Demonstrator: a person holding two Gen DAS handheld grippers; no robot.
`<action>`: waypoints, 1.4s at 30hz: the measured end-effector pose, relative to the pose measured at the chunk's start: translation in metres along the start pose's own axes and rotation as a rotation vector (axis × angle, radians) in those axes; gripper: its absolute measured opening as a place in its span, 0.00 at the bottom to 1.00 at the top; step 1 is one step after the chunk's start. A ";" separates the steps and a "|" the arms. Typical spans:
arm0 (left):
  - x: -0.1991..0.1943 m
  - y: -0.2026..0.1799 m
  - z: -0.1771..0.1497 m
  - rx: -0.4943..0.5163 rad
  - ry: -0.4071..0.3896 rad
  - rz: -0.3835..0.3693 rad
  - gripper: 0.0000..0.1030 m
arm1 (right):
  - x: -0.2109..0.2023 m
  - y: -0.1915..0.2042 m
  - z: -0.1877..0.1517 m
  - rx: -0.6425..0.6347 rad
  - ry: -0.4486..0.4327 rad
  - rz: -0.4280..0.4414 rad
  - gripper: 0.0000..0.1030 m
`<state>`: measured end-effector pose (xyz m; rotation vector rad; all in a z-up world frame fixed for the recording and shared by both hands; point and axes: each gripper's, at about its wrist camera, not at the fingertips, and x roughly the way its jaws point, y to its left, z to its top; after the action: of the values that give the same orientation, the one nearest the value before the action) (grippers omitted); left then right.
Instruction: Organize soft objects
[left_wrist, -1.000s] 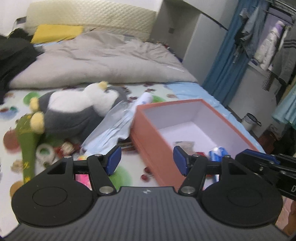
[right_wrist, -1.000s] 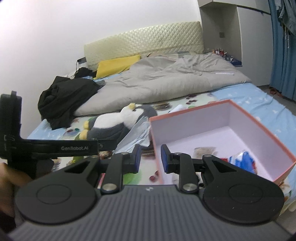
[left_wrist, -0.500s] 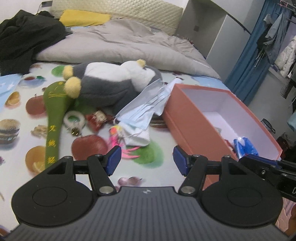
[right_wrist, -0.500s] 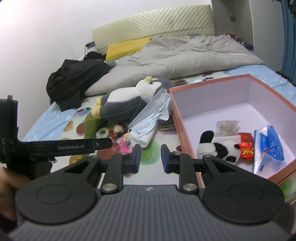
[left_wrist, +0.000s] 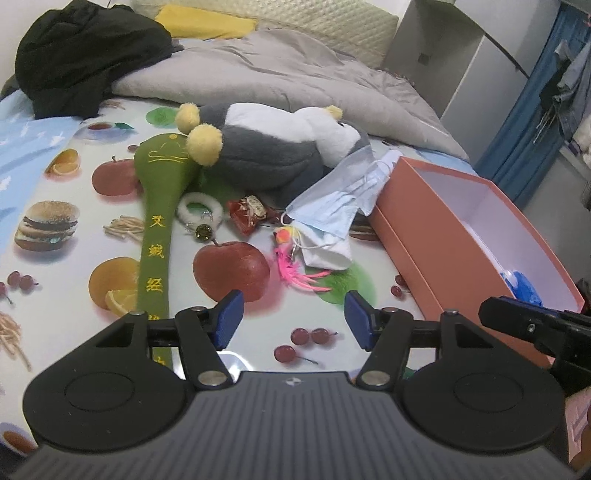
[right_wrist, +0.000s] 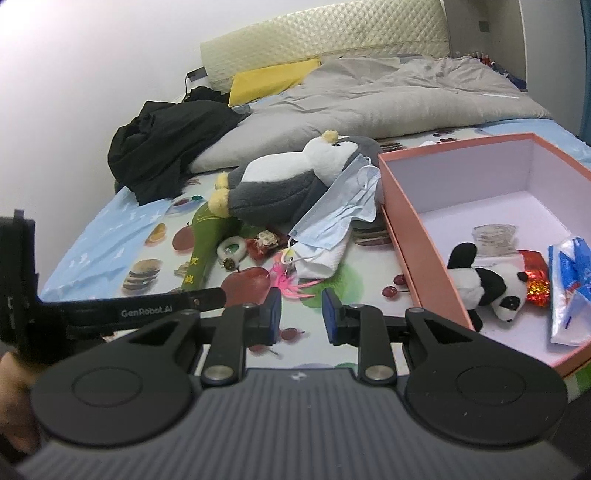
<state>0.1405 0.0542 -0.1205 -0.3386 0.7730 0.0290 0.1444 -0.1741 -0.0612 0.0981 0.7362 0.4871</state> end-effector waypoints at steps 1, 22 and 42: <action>0.004 0.003 0.001 -0.008 -0.003 -0.009 0.63 | 0.004 0.000 0.000 0.003 0.004 0.001 0.27; 0.130 0.042 0.016 -0.120 0.008 -0.059 0.47 | 0.149 -0.018 0.031 0.055 0.033 -0.029 0.53; 0.152 0.044 0.022 -0.201 0.004 -0.092 0.04 | 0.224 -0.030 0.042 0.075 0.076 -0.106 0.13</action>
<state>0.2578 0.0882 -0.2233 -0.5653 0.7590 0.0193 0.3264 -0.0940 -0.1771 0.1104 0.8297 0.3633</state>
